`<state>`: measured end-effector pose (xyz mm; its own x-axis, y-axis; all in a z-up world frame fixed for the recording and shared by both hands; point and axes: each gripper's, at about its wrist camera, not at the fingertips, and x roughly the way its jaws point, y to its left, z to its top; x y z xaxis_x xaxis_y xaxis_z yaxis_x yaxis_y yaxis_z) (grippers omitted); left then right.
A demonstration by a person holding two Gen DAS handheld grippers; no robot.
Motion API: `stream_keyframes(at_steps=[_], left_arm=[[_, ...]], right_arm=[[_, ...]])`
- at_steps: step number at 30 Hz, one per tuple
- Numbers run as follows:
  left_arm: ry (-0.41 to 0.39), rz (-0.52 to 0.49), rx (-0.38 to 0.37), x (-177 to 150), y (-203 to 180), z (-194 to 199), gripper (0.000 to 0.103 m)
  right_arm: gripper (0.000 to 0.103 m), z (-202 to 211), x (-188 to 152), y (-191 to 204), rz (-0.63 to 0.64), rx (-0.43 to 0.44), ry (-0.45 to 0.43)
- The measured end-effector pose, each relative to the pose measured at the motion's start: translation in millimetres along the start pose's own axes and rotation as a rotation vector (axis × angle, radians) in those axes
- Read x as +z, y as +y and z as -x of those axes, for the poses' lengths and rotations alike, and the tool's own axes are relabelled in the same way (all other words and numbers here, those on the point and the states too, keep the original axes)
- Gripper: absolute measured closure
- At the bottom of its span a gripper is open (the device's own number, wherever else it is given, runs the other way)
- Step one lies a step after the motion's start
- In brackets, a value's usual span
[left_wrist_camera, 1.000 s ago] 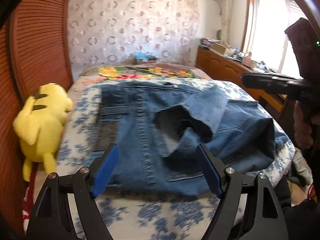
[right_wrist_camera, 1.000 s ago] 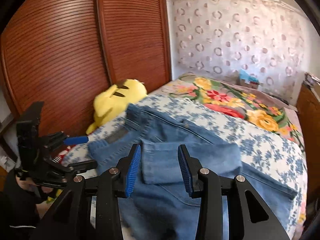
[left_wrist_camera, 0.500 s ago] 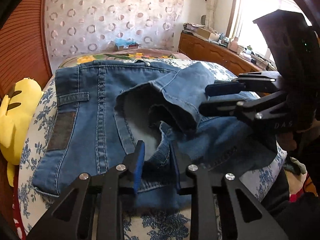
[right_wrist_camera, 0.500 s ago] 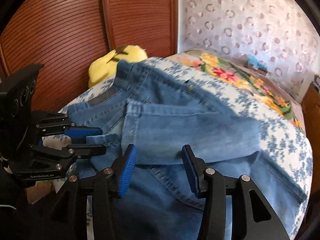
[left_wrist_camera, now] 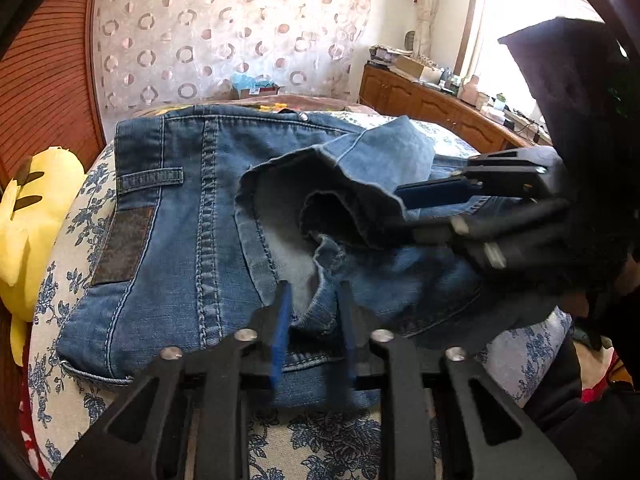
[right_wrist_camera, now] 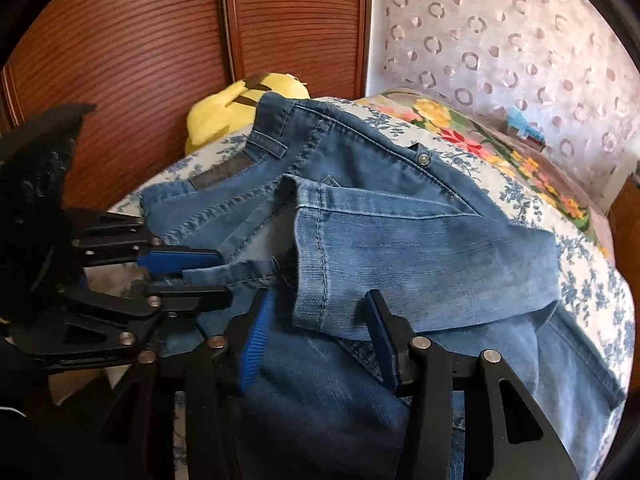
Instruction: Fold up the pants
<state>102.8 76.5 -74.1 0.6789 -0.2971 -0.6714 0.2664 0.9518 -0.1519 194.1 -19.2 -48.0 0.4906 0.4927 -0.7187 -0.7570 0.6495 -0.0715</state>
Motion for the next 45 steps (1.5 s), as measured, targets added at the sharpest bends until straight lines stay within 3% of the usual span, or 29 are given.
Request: stream_keyframes(at_steps=[2,11,17,20,23,24,30,32,36,39,41,43,45], left_arm=[[-0.023,-0.009,-0.004,-1,-3,7,0.092],[-0.169,0.037,0.027,0,9,75,0.095],[-0.200,0.071,0.091,-5,38,102,0.095],[-0.178,0.085,0.126,-9,51,98,0.095],[-0.135,0.076,0.173,-13,57,90,0.095],[-0.131,0.080,0.165,-14,58,89,0.095],[-0.105,0.085,0.147,-22,61,86,0.095],[-0.097,0.086,0.146,-23,61,85,0.091],[-0.094,0.081,0.158,-20,57,89,0.084],[-0.096,0.073,0.180,-16,57,90,0.073],[-0.103,0.078,0.177,-15,58,90,0.055],[-0.102,0.075,0.175,-12,57,89,0.055],[-0.098,0.068,0.181,-10,55,86,0.055]], right_arm=[[0.094,5,7,-6,0.002,-0.010,-0.014],[0.099,47,87,-13,0.082,-0.126,-0.141],[0.099,25,130,11,0.132,-0.093,-0.161],[0.098,2,141,19,0.132,-0.058,-0.144],[0.076,-10,140,9,0.101,0.031,-0.114],[0.063,-14,141,4,0.088,0.026,-0.113],[0.060,-9,129,-19,0.017,0.028,-0.125],[0.055,-7,123,-32,-0.007,0.028,-0.135],[0.035,9,110,-40,-0.031,0.059,-0.170],[0.034,9,105,-42,-0.032,0.085,-0.175],[0.034,7,103,-44,-0.044,0.141,-0.178],[0.031,7,101,-45,-0.051,0.211,-0.169],[0.031,8,100,-43,-0.049,0.203,-0.172]])
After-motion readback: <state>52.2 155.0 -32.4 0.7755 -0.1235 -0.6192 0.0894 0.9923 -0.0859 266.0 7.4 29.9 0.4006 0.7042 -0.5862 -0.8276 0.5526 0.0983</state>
